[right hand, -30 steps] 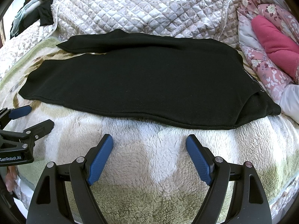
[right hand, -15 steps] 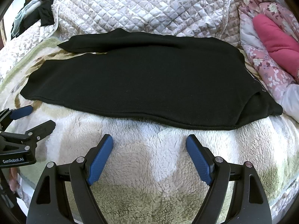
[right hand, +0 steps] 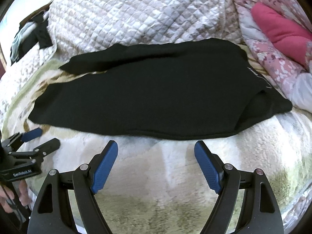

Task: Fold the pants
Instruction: 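Lower both grippers onto the pants waistband and close them on it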

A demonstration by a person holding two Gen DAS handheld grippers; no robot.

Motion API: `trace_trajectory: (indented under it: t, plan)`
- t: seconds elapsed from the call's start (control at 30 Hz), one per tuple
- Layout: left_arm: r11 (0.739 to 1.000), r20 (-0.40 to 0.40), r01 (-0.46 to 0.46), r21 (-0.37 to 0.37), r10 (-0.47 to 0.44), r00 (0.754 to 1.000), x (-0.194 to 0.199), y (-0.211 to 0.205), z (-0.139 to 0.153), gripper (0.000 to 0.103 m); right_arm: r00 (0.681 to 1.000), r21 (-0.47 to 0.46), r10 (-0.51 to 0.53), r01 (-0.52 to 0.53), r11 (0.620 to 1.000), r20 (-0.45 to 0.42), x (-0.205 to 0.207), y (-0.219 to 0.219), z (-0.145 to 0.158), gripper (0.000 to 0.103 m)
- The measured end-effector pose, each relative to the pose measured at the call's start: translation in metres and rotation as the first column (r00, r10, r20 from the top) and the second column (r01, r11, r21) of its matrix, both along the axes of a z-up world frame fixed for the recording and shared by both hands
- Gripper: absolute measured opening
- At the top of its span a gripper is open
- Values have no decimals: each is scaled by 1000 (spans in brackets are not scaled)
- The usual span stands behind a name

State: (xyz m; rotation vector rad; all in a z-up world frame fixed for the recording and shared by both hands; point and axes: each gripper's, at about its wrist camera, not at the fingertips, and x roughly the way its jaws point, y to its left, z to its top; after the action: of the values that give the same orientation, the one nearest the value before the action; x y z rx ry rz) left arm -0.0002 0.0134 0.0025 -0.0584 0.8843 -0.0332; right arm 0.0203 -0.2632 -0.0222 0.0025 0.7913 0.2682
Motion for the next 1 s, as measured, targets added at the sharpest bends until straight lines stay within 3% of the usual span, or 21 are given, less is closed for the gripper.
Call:
trace_trajectory:
  t: [0.23,0.4,0.6,0.7,0.77,0.83,0.9,1.0]
  plan:
    - [989,6,-36,-144,37,999,8,22,1,88,992,135,-99,108,985,-74,21,-35,-2,80]
    - [965,1,-65,-254,67,998,16,39,0,88,980,264,-150,179,948,-130,39,-57,-4,81]
    - [941,2,-131,-312,138,990,27,59,-5,86,969,312,-221,246,918,-113,53,-73,0,78]
    - [919,-7,-169,-355,178,984,31,74,-10,80,960,331,-265,281,901,-92,58,-84,7,74]
    - [910,-11,-177,-374,186,982,33,78,-10,79,954,340,-284,298,892,-93,64,-89,9,71]
    - [914,-7,-179,-363,189,982,35,78,-10,77,948,336,-308,318,886,-85,66,-94,11,60]
    - [921,-2,-188,-341,199,980,38,77,-10,70,938,324,-334,344,881,-87,69,-99,10,50]
    - [927,-3,-219,-306,229,973,43,81,-11,50,927,302,-363,374,877,-94,71,-105,7,32]
